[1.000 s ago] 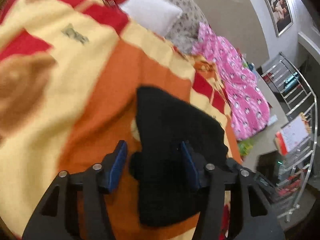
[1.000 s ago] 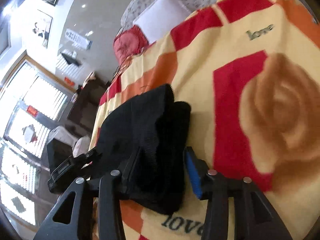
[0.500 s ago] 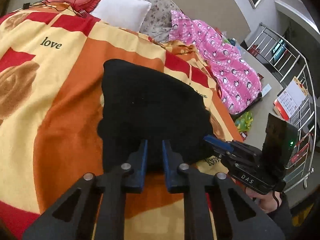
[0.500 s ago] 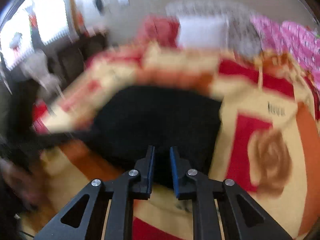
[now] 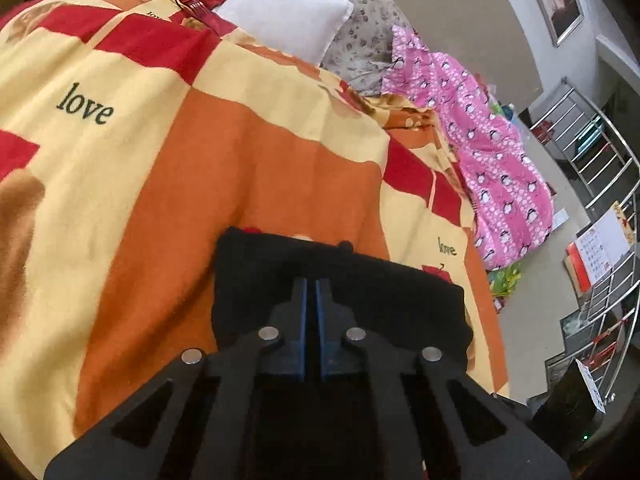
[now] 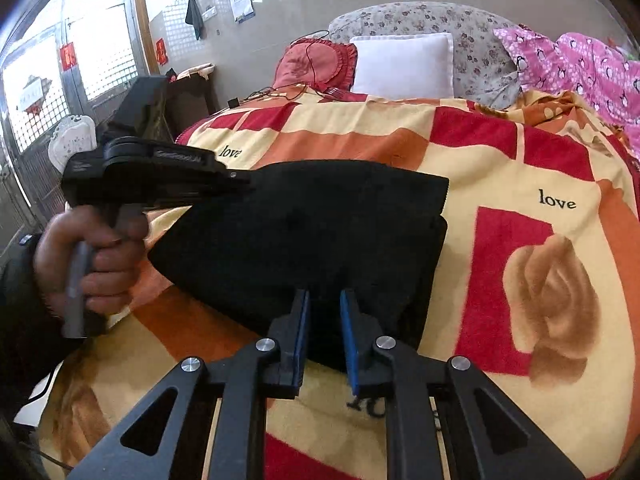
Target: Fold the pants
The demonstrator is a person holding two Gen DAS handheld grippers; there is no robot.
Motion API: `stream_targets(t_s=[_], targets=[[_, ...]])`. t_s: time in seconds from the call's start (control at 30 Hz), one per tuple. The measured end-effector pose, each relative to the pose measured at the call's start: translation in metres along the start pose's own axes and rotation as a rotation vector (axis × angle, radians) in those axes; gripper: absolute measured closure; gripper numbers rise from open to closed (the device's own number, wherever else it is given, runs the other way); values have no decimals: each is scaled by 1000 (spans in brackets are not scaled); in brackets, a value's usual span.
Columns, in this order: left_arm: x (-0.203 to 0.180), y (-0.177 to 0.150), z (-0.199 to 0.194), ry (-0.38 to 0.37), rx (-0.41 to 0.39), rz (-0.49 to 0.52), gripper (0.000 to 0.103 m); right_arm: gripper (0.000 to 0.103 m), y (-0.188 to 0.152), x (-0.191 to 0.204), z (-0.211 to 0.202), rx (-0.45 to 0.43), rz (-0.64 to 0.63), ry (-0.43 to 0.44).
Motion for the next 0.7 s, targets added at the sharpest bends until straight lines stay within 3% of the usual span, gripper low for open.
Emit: stream_targets(t_s=[0.13, 0.17, 0.2, 0.27, 0.37, 0.5, 0.6, 0.7], targets=[[-13, -4, -27, -1, -75, 34, 95, 88, -1, -3, -1, -3, 22, 18], [-16, -8, -36, -7, -102, 32, 81, 88, -1, -3, -2, -5, 23, 20], [-21, -16, -51, -13, -140, 26, 59, 87, -1, -2, -2, -7, 23, 25], [-32, -38, -73, -31, -188, 53, 44, 84, 0, -1, -4, -2, 26, 41], [-44, -68, -90, -33, -232, 129, 41, 84, 17, -1, -11, -2, 30, 48], [-47, -75, -83, -23, -214, 154, 38, 83, 57, -5, -12, -79, -12, -76], [-46, -75, -76, -22, -192, 150, 35, 81, 70, -7, 13, -44, -46, -93], [-50, -78, -76, -50, -186, 163, 27, 81, 57, -26, 55, 91, -23, -135]])
Point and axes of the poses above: each gripper's, at about its wrist camera, not at the fingertips, and z roughly the way its jaws point, x to its left, y to its top, the point moved 2 cm from there along z, roughly the way its jaws point, and after that the axes turned 13 degrees about -x, right-handed, at the moved point
